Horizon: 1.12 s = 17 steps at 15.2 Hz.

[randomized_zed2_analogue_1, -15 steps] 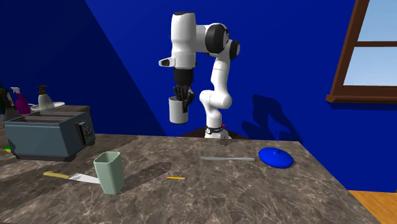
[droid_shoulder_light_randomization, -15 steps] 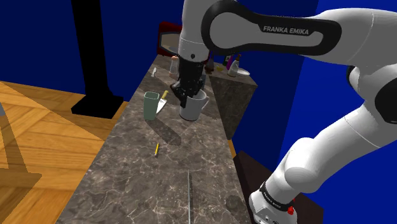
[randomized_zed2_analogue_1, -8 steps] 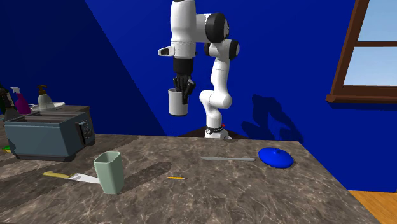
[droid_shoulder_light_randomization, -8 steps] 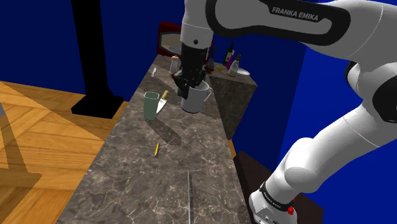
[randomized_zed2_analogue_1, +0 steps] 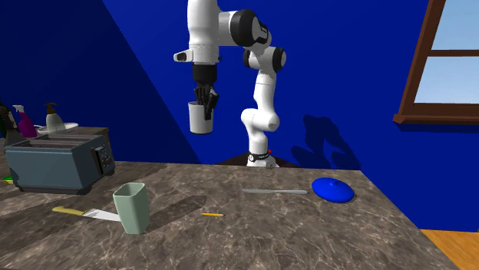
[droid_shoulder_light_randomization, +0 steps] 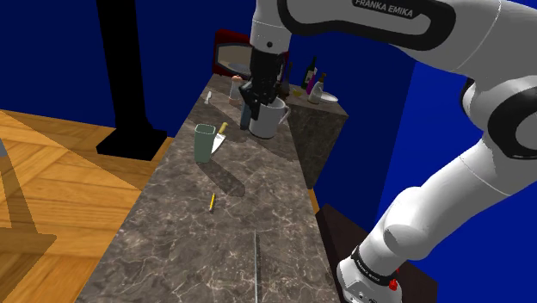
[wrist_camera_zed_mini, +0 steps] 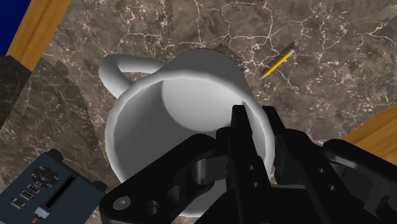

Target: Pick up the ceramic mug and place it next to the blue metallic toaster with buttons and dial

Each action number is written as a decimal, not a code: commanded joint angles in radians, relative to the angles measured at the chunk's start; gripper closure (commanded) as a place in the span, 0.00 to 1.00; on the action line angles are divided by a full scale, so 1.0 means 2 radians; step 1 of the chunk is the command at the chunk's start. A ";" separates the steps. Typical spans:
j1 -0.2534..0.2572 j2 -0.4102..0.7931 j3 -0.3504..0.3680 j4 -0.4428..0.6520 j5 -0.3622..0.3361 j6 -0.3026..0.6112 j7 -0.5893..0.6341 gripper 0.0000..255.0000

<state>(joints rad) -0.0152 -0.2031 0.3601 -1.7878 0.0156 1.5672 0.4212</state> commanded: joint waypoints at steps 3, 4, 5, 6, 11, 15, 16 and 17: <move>-0.018 0.027 -0.022 0.027 -0.014 0.000 -0.038 1.00; -0.022 0.035 -0.027 0.035 -0.017 0.000 -0.048 1.00; -0.027 0.043 -0.033 0.043 -0.020 0.000 -0.057 1.00; -0.031 0.052 -0.038 0.052 -0.024 0.000 -0.066 1.00; -0.053 0.102 -0.061 0.108 -0.038 -0.005 -0.111 1.00; -0.070 0.151 -0.076 0.167 -0.049 -0.015 -0.144 1.00; -0.073 0.164 -0.080 0.185 -0.051 -0.019 -0.152 1.00; -0.077 0.179 -0.083 0.204 -0.054 -0.023 -0.160 1.00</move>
<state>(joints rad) -0.1608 0.1273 0.2013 -1.4121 -0.0874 1.5240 0.1192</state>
